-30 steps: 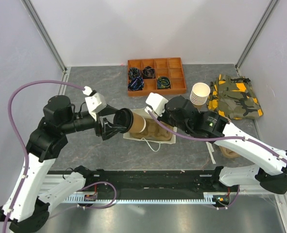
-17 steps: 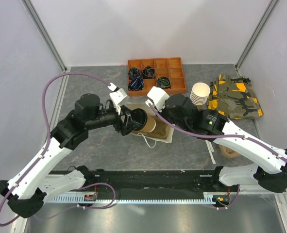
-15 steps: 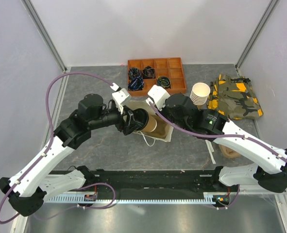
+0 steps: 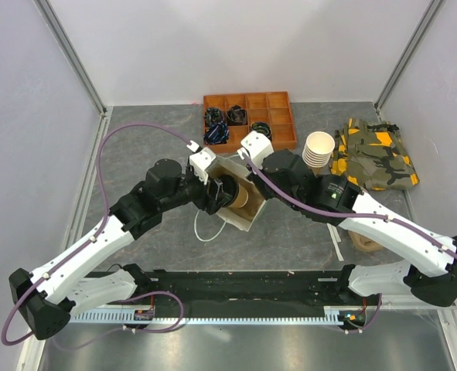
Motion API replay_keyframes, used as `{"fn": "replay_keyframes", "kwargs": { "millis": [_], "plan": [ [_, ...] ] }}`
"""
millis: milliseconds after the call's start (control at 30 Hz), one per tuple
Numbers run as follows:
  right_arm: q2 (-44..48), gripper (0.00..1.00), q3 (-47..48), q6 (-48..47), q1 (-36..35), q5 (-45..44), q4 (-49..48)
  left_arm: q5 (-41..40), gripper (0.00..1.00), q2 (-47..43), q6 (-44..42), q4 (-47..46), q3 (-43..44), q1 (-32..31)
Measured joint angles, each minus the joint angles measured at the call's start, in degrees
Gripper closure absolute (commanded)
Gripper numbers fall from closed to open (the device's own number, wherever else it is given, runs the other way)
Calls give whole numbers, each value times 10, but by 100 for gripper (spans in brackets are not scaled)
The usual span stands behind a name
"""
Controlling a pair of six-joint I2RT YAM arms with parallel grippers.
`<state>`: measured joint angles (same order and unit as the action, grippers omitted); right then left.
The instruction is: Pack the takeout coffee
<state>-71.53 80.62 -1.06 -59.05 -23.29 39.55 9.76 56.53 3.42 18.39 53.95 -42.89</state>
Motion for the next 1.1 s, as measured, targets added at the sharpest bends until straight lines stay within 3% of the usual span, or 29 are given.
{"fn": "replay_keyframes", "kwargs": {
  "millis": [400, 1100],
  "plan": [
    [26, 100, -48, 45, -4, 42, -21, -7, 58, 6, -1, -82, -76, -21],
    [69, 100, -90, 30, -42, 48, -51, -57, 58, -66, -68, -95, -119, -40]
  ]
}}
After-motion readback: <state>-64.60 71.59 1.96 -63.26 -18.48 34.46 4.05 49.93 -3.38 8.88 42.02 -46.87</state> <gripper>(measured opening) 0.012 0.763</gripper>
